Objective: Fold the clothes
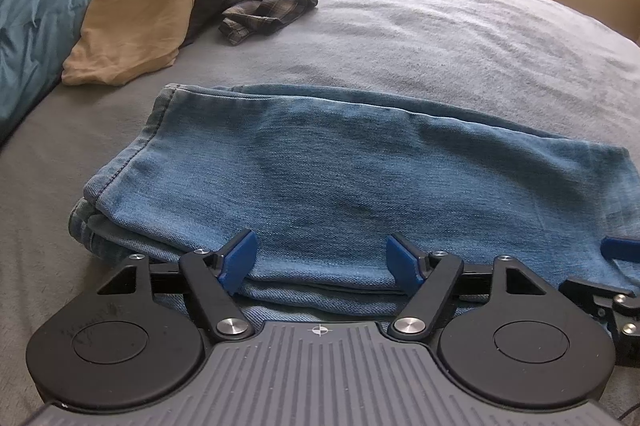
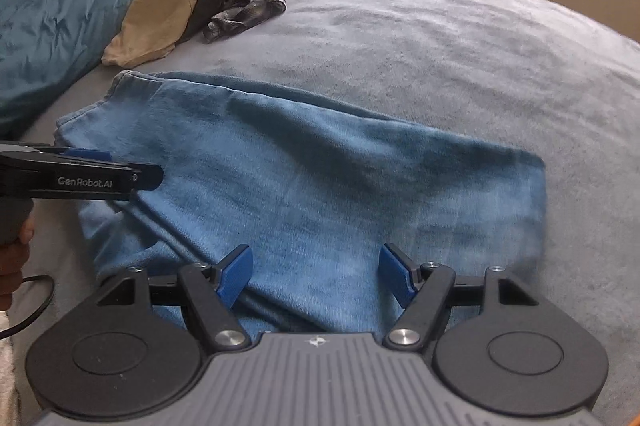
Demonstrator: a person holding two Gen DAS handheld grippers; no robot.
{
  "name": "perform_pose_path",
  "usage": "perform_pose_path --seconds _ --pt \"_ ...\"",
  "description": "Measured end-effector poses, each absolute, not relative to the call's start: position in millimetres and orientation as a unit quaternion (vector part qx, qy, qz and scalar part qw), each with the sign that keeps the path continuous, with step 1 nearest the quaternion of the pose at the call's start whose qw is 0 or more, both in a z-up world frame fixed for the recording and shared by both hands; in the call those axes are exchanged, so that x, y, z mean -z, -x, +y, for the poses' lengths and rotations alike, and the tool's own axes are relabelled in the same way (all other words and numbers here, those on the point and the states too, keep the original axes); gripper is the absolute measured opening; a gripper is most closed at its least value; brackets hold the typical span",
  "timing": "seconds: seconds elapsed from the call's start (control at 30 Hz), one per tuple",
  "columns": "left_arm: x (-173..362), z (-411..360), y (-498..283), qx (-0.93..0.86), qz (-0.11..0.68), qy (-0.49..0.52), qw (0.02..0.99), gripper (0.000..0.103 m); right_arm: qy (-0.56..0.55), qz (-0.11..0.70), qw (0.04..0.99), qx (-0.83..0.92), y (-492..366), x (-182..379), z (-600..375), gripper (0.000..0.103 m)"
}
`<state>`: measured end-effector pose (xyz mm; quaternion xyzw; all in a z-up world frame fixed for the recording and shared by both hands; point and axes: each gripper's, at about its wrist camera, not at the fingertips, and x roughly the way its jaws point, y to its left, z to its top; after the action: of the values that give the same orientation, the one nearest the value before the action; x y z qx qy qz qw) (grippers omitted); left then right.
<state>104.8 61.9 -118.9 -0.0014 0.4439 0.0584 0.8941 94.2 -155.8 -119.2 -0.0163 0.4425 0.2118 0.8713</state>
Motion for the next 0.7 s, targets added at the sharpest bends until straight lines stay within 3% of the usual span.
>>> perform_pose_path --seconds 0.1,0.27,0.7 --pt "119 62 -104 -0.058 0.443 0.001 0.895 0.073 0.007 0.447 0.869 -0.212 -91 119 -159 0.075" --pt "119 61 -104 -0.058 0.443 0.002 0.895 0.073 0.003 0.455 0.862 -0.224 -85 120 -157 0.089" --pt "119 63 -103 -0.056 0.441 0.001 0.896 0.073 0.004 0.455 0.861 -0.225 -72 117 -161 0.092"
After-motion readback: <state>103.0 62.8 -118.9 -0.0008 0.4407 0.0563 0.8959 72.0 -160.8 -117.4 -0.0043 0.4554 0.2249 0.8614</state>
